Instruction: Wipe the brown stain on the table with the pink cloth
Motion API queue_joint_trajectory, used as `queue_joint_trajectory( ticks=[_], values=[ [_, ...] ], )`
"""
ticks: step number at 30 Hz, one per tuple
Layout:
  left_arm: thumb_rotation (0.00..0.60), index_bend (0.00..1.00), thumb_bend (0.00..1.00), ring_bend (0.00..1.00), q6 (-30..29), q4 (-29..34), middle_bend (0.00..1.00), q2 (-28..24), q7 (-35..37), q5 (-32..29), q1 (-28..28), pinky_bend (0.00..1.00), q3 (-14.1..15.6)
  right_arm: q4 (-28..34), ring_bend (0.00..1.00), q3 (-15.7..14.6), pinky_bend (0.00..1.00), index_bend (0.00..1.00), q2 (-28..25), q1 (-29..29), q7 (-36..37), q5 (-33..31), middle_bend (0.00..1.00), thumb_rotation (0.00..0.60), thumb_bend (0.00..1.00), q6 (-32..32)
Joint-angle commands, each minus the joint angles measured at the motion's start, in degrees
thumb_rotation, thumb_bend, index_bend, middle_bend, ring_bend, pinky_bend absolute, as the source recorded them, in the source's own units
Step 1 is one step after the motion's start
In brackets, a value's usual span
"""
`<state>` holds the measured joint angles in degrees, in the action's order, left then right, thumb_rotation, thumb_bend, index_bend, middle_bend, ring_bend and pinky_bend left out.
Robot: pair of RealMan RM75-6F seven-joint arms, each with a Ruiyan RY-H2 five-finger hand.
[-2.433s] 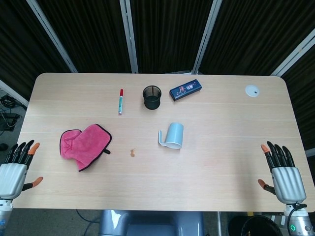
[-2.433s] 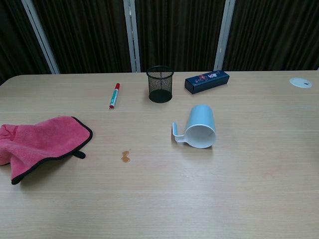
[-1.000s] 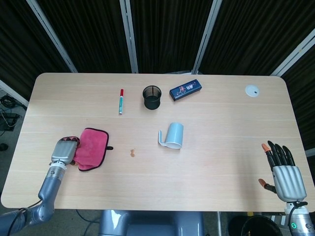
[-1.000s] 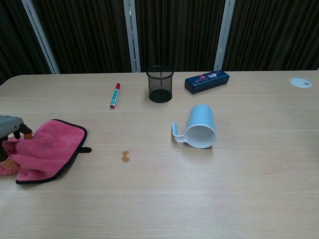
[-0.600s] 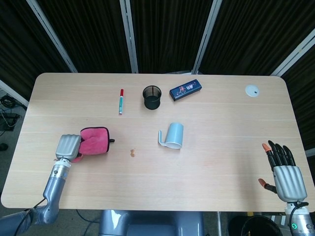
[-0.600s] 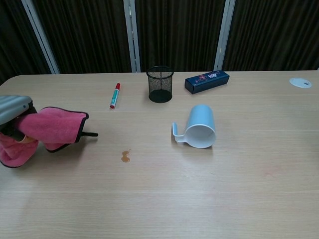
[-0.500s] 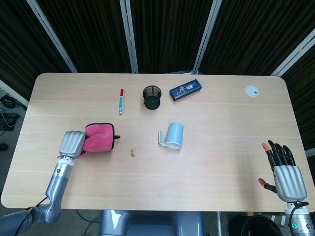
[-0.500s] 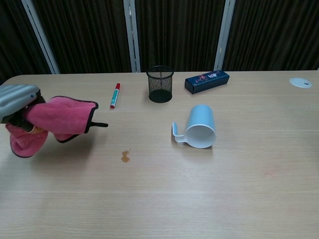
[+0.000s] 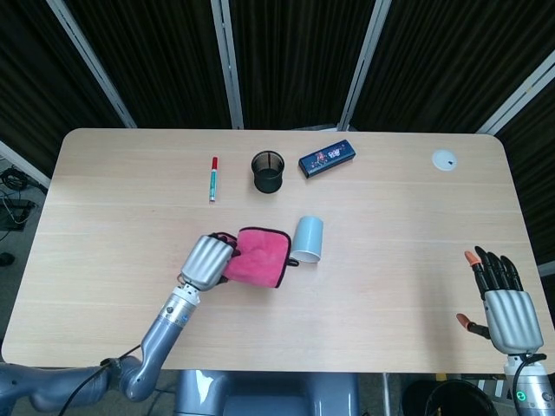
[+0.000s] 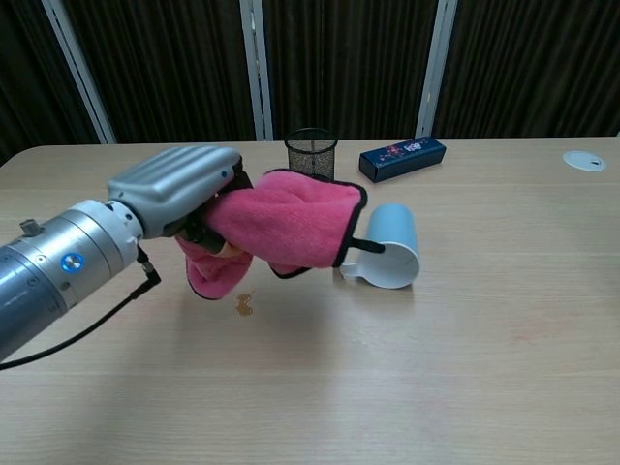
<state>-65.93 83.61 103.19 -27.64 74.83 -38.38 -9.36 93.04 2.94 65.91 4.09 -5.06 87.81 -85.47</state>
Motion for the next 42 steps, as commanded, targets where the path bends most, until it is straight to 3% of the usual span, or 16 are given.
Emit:
queue_joint_trajectory(
  ticks=[1, 8, 18, 29, 42],
  values=[
    [0.6, 0.89, 0.44, 0.56, 1.06, -1.09, 0.64, 2.14, -0.82, 0.88, -0.85, 0.55, 1.34, -0.03, 0.0, 0.03, 0.0, 0.03, -0.02, 0.0, 0.12, 0.0, 0.0, 0.6, 0.0, -0.06],
    [0.6, 0.89, 0.44, 0.56, 2.36, -7.15, 0.64, 8.16, -1.26, 2.12, -0.74, 0.55, 4.8, -0.09, 0.0, -0.2, 0.0, 0.03, -0.04, 0.01, 0.17, 0.42, 0.0, 0.6, 0.0, -0.09],
    [0.6, 0.89, 0.44, 0.56, 4.3, -15.36, 0.64, 11.26, -0.38, 1.77, -1.26, 0.55, 3.95, -0.24, 0.0, -0.16, 0.0, 0.03, -0.06, 0.01, 0.29, 0.23, 0.0, 0.6, 0.0, -0.05],
    [0.6, 0.89, 0.44, 0.56, 6.95, -23.42, 0.64, 8.72, 3.9, 0.81, -1.26, 0.55, 2.72, -0.93, 0.0, -0.13, 0.0, 0.03, 0.17, 0.28, -0.44, -0.26, 0.0, 0.6, 0.0, 0.62],
    [0.6, 0.89, 0.44, 0.56, 7.95, -31.2, 0.64, 2.25, 10.97, -0.9, 1.6, 0.55, 2.03, -0.36, 0.0, -0.41, 0.0, 0.03, 0.28, 0.19, -1.68, 0.22, 0.0, 0.6, 0.0, 0.36]
  ],
)
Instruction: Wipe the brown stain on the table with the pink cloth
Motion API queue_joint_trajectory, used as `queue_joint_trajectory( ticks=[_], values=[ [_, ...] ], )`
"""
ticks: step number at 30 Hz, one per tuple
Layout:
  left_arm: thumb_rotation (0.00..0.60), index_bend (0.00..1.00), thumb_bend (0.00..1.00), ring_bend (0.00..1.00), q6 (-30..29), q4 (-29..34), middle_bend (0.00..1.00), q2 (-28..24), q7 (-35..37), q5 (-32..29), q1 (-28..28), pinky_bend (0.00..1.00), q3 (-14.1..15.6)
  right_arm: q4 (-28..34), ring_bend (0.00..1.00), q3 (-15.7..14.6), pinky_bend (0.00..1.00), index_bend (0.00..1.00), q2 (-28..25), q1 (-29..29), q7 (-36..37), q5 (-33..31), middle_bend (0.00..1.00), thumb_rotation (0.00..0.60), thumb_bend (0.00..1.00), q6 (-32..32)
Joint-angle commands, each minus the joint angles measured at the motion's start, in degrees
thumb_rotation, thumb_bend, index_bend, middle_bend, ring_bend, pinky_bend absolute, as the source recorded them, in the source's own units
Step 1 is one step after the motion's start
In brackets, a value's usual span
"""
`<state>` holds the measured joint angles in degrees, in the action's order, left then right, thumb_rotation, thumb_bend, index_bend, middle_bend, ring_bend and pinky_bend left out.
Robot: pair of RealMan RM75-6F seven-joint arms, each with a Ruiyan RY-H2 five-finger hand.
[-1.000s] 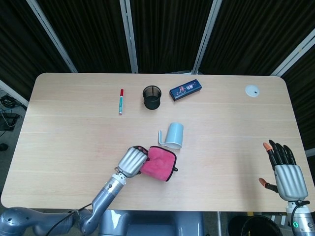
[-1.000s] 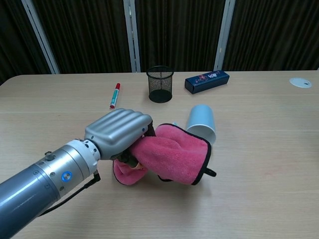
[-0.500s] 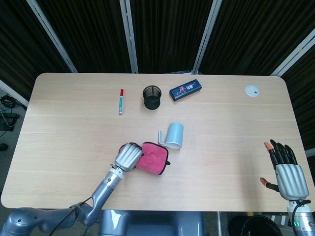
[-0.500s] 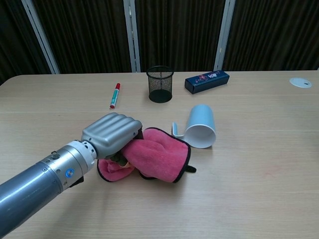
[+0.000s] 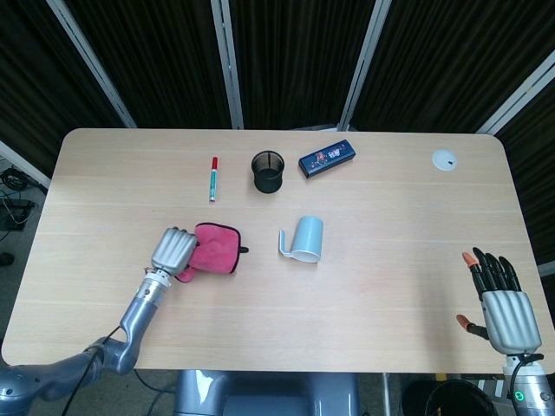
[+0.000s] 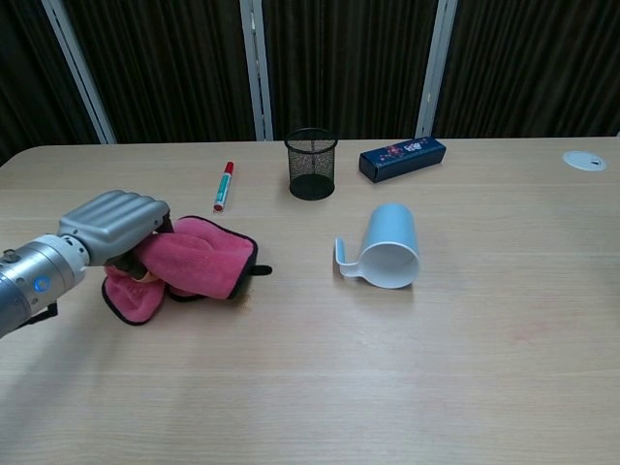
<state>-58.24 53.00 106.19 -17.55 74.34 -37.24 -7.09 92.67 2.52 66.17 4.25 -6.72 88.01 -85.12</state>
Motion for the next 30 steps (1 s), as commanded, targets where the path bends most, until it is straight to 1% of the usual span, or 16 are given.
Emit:
queue_joint_trajectory(
  ticks=[1, 5, 9, 14, 20, 26, 30],
  values=[
    [0.6, 0.89, 0.44, 0.56, 0.35, -0.66, 0.64, -0.97, 1.21, -0.53, 0.57, 0.55, -0.32, 0.03, 0.0, 0.03, 0.0, 0.03, 0.01, 0.05, -0.03, 0.05, 0.0, 0.6, 0.0, 0.01],
    [0.6, 0.89, 0.44, 0.56, 0.36, -0.04, 0.64, -1.9, 2.46, -0.54, 0.75, 0.55, -0.64, 0.26, 0.0, -0.09, 0.0, 0.03, -0.05, 0.04, -0.12, 0.34, 0.0, 0.6, 0.0, -0.09],
    [0.6, 0.89, 0.44, 0.56, -0.61, 3.61, 0.64, -1.53, 1.52, 1.11, 0.11, 0.55, -0.2, 0.54, 0.0, -0.12, 0.0, 0.03, -0.06, 0.11, -0.15, 0.71, 0.0, 0.6, 0.0, -0.22],
    [0.6, 0.89, 0.44, 0.56, -0.25, 8.31, 0.64, 1.05, -1.51, 1.61, -0.81, 0.55, 0.35, 0.55, 0.0, -0.04, 0.0, 0.03, -0.17, 0.15, 0.23, 0.74, 0.0, 0.6, 0.0, -0.28],
    [0.6, 0.89, 0.44, 0.56, 0.44, 11.52, 0.64, 5.02, -5.34, 1.78, -1.46, 0.55, 1.45, 0.47, 0.0, -0.03, 0.0, 0.03, -0.43, 0.06, 0.8, 0.71, 0.0, 0.6, 0.0, -0.43],
    [0.6, 0.89, 0.44, 0.56, 0.63, 12.47, 0.64, 7.37, -6.59, 2.54, -1.54, 0.55, 2.58, 0.36, 0.0, -0.2, 0.0, 0.03, -0.5, -0.07, 0.88, 0.89, 0.0, 0.6, 0.0, -0.55],
    [0.6, 0.89, 0.44, 0.56, 0.94, 11.43, 0.64, 7.4, -7.54, 2.21, -1.27, 0.55, 2.87, 0.37, 0.0, -0.25, 0.0, 0.03, -0.44, -0.12, 0.71, 0.94, 0.0, 0.6, 0.0, -0.6]
  ],
)
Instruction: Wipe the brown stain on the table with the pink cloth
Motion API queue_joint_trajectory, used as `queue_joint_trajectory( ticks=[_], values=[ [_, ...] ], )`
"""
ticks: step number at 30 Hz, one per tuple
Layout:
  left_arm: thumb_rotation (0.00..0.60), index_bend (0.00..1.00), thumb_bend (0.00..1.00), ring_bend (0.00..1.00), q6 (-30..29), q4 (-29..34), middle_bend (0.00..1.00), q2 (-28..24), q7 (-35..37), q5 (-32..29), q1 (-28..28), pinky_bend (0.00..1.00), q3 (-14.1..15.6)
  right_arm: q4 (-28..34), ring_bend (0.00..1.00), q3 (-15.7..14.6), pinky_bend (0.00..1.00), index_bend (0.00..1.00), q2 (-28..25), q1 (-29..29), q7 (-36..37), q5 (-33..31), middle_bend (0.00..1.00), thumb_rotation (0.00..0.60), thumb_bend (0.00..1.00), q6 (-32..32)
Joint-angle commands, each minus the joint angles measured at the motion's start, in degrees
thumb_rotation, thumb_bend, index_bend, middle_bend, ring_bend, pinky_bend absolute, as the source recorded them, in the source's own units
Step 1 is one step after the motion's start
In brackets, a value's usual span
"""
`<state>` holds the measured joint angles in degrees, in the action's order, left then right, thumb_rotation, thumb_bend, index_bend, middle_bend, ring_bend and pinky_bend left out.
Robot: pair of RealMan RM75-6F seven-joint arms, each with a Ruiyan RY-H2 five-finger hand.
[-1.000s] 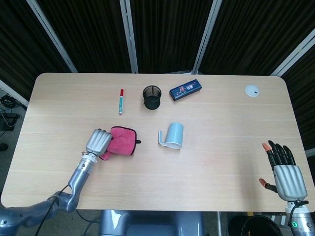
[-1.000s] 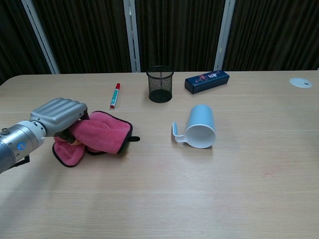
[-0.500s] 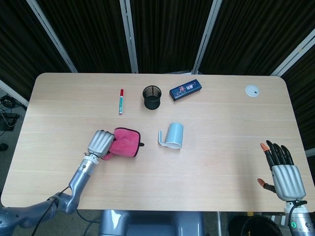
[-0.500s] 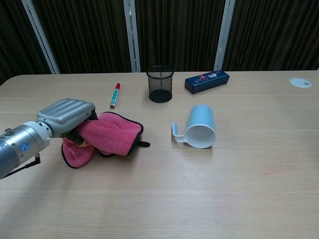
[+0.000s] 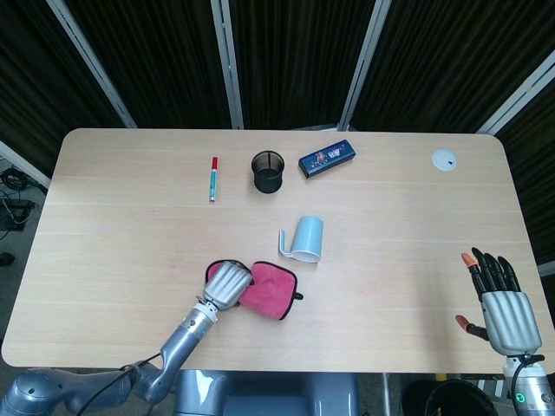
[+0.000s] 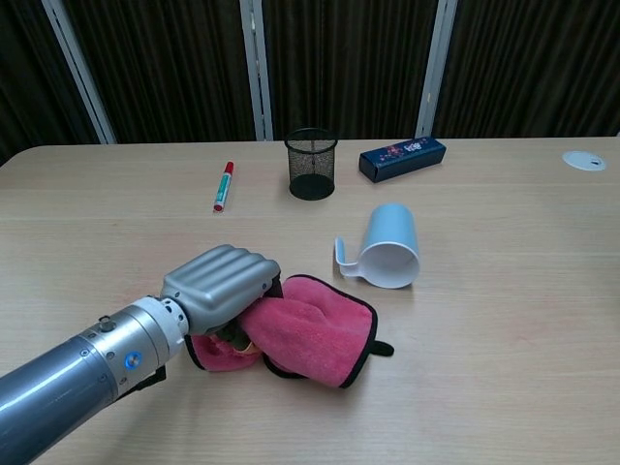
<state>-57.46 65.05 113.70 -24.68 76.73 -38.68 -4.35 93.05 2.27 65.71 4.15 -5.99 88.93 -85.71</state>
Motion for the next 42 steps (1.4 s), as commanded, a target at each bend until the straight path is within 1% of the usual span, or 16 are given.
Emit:
queue_joint_trajectory(
  ticks=[1, 4, 14, 23, 26, 32, 38, 42],
  values=[
    [0.6, 0.89, 0.44, 0.56, 0.21, -0.85, 0.64, -0.24, -0.4, -0.28, 0.24, 0.55, 0.11, 0.01, 0.0, -0.05, 0.0, 0.03, 0.01, -0.04, -0.06, 0.08, 0.0, 0.6, 0.0, -0.06],
    [0.6, 0.89, 0.44, 0.56, 0.37, -1.39, 0.64, -0.63, -0.25, -0.57, 0.4, 0.55, -0.01, 0.01, 0.0, -0.08, 0.0, 0.03, 0.03, -0.06, -0.17, 0.15, 0.0, 0.6, 0.0, -0.1],
    [0.6, 0.89, 0.44, 0.56, 0.88, -7.84, 0.64, -5.72, 3.61, -1.93, 2.15, 0.55, -0.62, -0.01, 0.0, -0.49, 0.0, 0.03, 0.71, 0.19, -1.82, 0.83, 0.0, 0.6, 0.0, 0.32],
    [0.6, 0.89, 0.44, 0.56, 0.89, -10.27, 0.64, -9.68, 7.64, -2.89, 3.13, 0.55, -2.04, 0.3, 0.0, -0.65, 0.0, 0.03, 1.0, 0.34, -2.75, 1.21, 0.0, 0.6, 0.0, 0.47],
    [0.6, 0.89, 0.44, 0.56, 0.83, -9.76, 0.64, -9.75, 8.35, -2.71, 3.13, 0.55, -2.14, 0.34, 0.0, -0.71, 0.0, 0.03, 1.07, 0.37, -2.85, 1.21, 0.0, 0.6, 0.0, 0.57],
    [0.6, 0.89, 0.44, 0.56, 0.28, -6.5, 0.64, -8.26, 7.66, -1.62, 2.27, 0.55, -2.16, 0.39, 0.0, -0.67, 0.0, 0.03, 1.15, 0.48, -2.99, 1.29, 0.0, 0.6, 0.0, 0.61],
    [0.6, 0.89, 0.44, 0.56, -0.16, -2.43, 0.63, -5.35, 5.41, -0.91, 1.25, 0.55, -2.14, 0.37, 0.0, -0.58, 0.0, 0.03, 0.95, 0.48, -2.49, 1.16, 0.0, 0.6, 0.0, 0.59],
    [0.6, 0.89, 0.44, 0.56, -0.22, 1.55, 0.63, -1.96, 2.79, 0.63, 0.14, 0.55, -1.16, 0.12, 0.0, -0.61, 0.0, 0.03, 0.91, 0.45, -2.09, 1.3, 0.0, 0.6, 0.0, 0.45]
  ],
)
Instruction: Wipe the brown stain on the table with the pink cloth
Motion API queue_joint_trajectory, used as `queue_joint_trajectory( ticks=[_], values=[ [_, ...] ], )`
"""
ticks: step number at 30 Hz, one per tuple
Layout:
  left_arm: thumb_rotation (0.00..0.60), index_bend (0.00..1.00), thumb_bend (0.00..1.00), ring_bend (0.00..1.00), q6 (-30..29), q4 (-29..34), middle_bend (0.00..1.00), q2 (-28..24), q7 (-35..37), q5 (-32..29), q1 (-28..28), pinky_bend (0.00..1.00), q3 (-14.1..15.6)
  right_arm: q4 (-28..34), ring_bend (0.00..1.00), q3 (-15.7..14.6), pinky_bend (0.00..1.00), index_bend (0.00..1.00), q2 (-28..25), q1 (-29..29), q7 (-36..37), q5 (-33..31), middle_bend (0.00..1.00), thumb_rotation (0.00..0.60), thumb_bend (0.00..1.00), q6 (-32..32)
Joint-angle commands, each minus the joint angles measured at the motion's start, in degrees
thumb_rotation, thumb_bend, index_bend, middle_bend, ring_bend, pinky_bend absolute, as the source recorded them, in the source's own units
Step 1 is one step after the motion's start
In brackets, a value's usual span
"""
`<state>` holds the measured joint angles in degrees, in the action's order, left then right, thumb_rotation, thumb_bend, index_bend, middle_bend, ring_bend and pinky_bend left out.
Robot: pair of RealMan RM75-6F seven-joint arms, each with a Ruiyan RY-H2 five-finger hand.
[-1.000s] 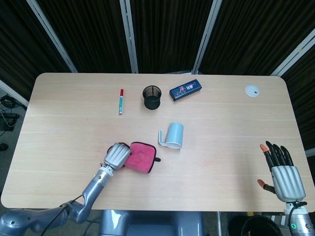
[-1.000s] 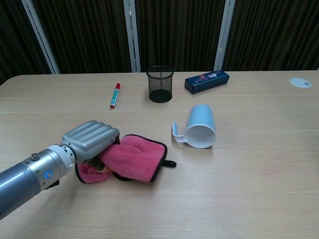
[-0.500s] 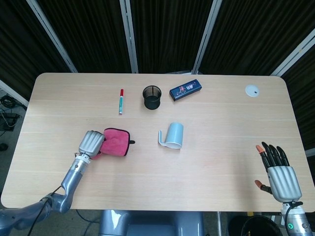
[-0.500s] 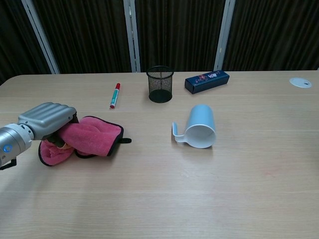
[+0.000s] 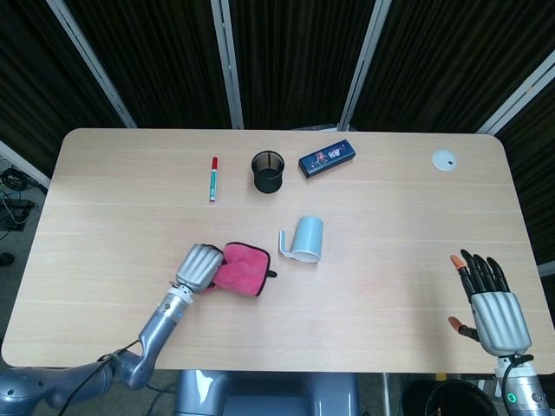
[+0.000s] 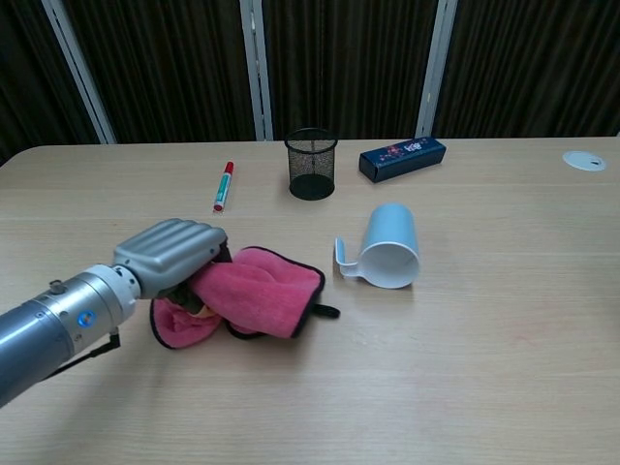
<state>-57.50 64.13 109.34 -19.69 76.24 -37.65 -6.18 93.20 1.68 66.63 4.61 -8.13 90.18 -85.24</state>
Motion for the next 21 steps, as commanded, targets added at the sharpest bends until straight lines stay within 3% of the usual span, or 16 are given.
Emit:
queue_joint_trajectory(
  ticks=[1, 11, 21],
  values=[
    [0.6, 0.89, 0.44, 0.56, -0.34, 2.98, 0.63, 2.95, -2.75, 1.34, -1.02, 0.55, 0.74, -0.04, 0.0, -0.05, 0.0, 0.03, -0.01, -0.02, 0.11, 0.09, 0.0, 0.6, 0.0, -0.04],
    [0.6, 0.89, 0.44, 0.56, -1.65, 4.43, 0.63, 6.15, -6.29, 2.6, -1.76, 0.55, 0.77, -0.13, 0.0, -0.28, 0.0, 0.03, 0.13, 0.1, 0.1, 0.68, 0.0, 0.6, 0.0, -0.04],
    [0.6, 0.89, 0.44, 0.56, -1.57, -0.1, 0.63, 3.25, -6.68, 1.74, -1.27, 0.55, 0.19, -0.06, 0.0, -0.36, 0.0, 0.03, 0.34, 0.4, -0.26, 0.89, 0.0, 0.6, 0.0, 0.34]
  ],
)
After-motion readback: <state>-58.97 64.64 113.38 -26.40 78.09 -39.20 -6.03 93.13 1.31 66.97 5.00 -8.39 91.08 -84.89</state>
